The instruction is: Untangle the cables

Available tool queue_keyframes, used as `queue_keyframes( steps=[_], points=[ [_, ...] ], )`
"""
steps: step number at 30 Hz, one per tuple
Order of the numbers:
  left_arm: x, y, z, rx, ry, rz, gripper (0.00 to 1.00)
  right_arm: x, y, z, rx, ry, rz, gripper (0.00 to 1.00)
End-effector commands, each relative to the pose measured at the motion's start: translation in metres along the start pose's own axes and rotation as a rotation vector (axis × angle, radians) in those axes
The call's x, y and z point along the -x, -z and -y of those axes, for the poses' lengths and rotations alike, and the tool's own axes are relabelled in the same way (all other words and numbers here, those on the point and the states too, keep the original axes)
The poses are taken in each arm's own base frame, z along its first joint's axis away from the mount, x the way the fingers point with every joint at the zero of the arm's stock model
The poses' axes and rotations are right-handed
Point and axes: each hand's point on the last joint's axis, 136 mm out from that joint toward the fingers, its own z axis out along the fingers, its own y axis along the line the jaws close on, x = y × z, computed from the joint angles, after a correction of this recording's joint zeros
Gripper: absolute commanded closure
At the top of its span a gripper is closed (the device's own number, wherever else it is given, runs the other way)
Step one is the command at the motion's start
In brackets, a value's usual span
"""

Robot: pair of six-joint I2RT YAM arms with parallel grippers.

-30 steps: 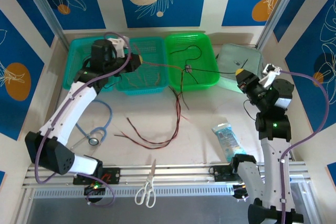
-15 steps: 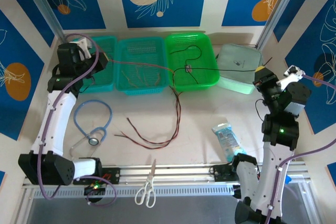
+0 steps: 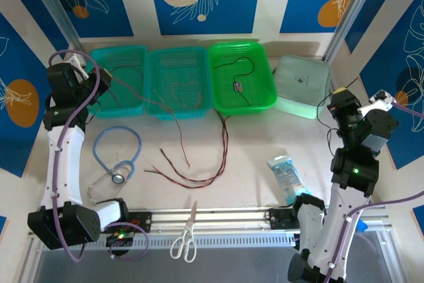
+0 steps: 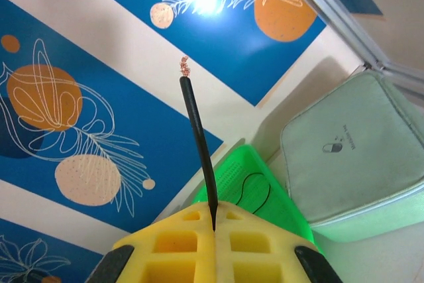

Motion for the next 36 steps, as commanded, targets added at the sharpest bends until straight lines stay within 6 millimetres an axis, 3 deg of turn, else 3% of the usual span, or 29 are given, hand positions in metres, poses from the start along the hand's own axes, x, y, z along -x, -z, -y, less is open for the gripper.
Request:
queue_keyframes(
  steps=[1, 11, 19, 28, 32, 36],
  points=[
    [0.021, 0.012, 0.031, -0.123, 0.015, 0.052, 1.00, 0.008, 0.003, -0.026, 0.081, 0.000, -0.011, 1.00],
    [0.105, 0.038, 0.089, -0.212, -0.050, 0.251, 1.00, 0.029, -0.005, -0.078, 0.223, -0.021, -0.023, 1.00],
    [0.187, 0.067, 0.123, -0.155, -0.210, 0.494, 1.00, 0.017, -0.015, -0.102, 0.272, 0.017, -0.074, 1.00],
    [0.253, 0.066, 0.136, -0.078, -0.293, 0.667, 1.00, -0.001, -0.022, -0.101, 0.264, 0.023, -0.134, 1.00],
    [0.269, 0.066, 0.136, -0.044, -0.330, 0.717, 1.00, -0.002, -0.023, -0.103, 0.265, 0.025, -0.146, 1.00],
    [0.275, 0.061, 0.118, 0.031, -0.356, 0.721, 1.00, -0.001, -0.024, -0.110, 0.279, 0.028, -0.156, 1.00]
  ],
)
